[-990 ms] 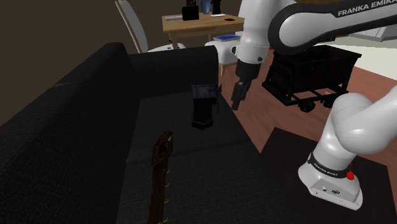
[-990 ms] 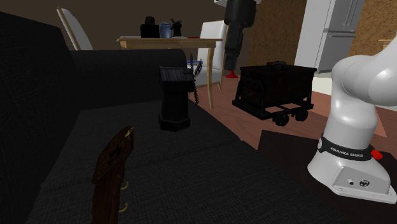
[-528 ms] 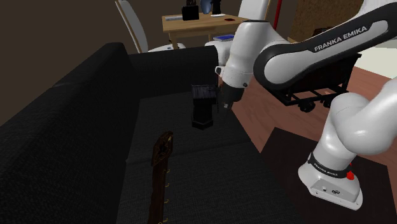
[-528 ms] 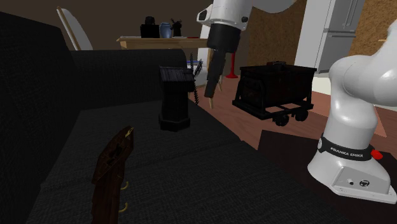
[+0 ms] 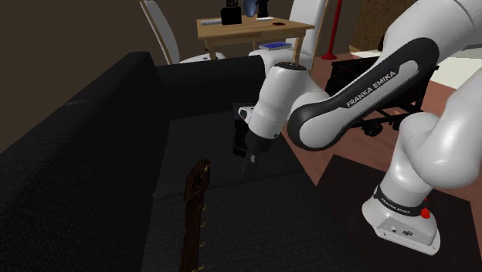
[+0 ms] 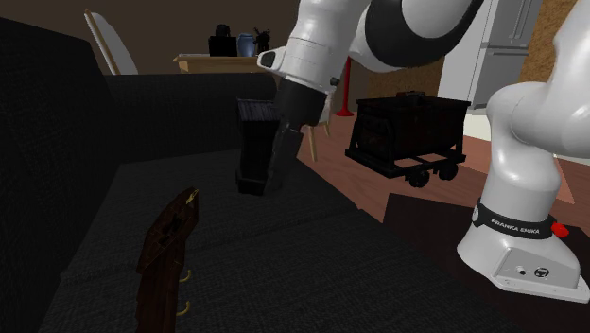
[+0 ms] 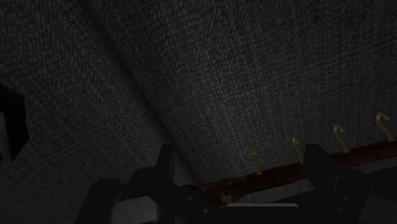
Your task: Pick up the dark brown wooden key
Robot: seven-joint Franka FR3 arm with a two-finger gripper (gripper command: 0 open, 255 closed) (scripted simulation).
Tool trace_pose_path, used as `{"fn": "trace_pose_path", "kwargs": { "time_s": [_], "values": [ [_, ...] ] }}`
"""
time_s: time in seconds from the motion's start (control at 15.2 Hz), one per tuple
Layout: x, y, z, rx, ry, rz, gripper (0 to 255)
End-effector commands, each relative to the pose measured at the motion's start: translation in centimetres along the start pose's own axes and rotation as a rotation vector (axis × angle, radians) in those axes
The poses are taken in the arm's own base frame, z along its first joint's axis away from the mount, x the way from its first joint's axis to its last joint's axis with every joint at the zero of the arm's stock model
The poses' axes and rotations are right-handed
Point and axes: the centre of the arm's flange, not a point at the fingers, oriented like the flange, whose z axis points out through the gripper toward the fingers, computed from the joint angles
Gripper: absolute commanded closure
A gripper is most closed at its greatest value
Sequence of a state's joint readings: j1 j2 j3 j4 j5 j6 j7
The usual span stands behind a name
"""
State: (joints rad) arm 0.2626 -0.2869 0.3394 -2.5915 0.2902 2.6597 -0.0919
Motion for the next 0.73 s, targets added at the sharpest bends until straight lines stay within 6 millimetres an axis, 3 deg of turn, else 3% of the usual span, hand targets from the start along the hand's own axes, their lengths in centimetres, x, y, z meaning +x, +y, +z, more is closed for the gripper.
{"fn": "trace_pose_path", "kwargs": {
  "time_s": [0.0,0.66],
  "values": [
    [0.8,-1.5,1.7,0.008,0.030,-0.045,0],
    [4.2,-8.9,10.8,0.041,0.163,-0.267,0]
  ]
}}
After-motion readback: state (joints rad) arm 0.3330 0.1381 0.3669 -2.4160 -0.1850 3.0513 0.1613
